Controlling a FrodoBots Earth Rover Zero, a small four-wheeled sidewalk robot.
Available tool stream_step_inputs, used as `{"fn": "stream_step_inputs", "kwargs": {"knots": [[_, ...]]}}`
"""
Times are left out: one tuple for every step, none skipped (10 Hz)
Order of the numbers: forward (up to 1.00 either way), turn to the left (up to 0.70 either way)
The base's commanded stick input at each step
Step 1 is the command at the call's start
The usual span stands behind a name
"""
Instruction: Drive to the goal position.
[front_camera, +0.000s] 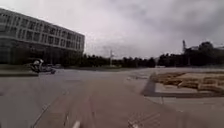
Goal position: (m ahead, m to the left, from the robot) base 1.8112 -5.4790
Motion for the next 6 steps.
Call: {"fn": "stream_step_inputs", "kwargs": {"knots": [[0.7, 0.0], [0.7, 0.0], [0.7, 0.0], [0.7, 0.0], [0.7, 0.0], [0.7, 0.0]]}}
